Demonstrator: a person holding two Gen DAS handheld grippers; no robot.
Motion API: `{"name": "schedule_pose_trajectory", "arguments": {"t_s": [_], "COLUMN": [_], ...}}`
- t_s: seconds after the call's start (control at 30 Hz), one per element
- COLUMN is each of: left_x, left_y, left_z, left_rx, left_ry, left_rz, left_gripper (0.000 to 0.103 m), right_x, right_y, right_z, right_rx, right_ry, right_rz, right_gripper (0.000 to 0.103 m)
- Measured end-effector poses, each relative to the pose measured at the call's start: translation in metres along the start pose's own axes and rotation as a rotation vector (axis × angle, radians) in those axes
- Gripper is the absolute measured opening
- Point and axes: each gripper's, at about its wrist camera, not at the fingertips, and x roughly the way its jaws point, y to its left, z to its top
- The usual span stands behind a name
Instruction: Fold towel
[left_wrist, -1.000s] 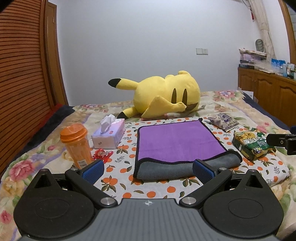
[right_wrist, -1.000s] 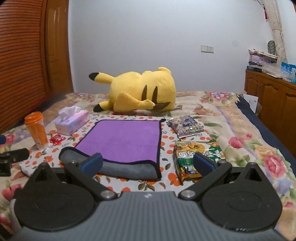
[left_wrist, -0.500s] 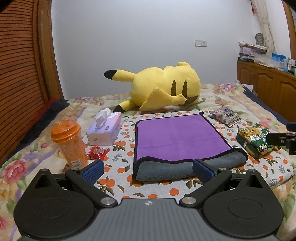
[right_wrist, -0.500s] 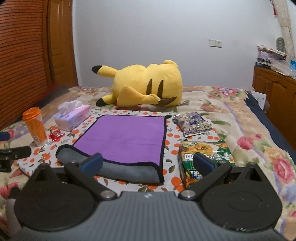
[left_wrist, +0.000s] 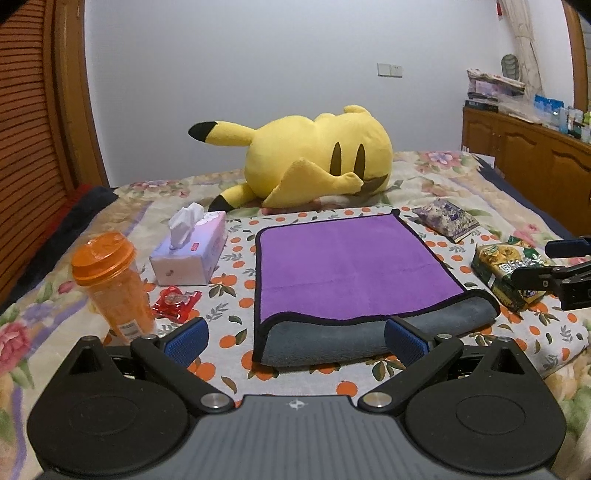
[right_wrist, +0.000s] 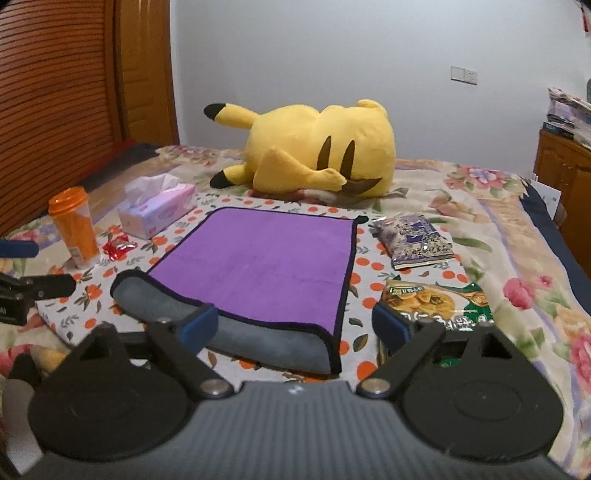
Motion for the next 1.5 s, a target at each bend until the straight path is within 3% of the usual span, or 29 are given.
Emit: {"name": "schedule_pose_trajectory", "arguments": {"t_s": [0.43,0.5,0.87,1.5], "left_x": [0.037,0.044,0.081,0.117], "left_y": [0.021,0.024,0.022,0.038], "left_z": [0.008,0.008,0.005,0.001], "left_rx": [-0.028,-0.026,0.027,0.001], "left_ry": [0.024,0.034,0.129,0.208], "left_rz": [-0.012,-0.030,-0.093,-0.118], "left_gripper": [0.093,0.086,0.068,0.055], "right_x": [0.033,0.038,0.066,0.098], "right_y": [-0.020,-0.021,-0.021,-0.030], "right_z": [0.006,0.006,-0.003,-0.012], "right_rx": [0.022,0.022,0.014,0.006], "right_ry": [0.049,0.061,0.181,0.286], "right_rz": [0.016,0.023,0.058,0.076], "right_gripper": [0.085,0.084,0.077,0.062]}}
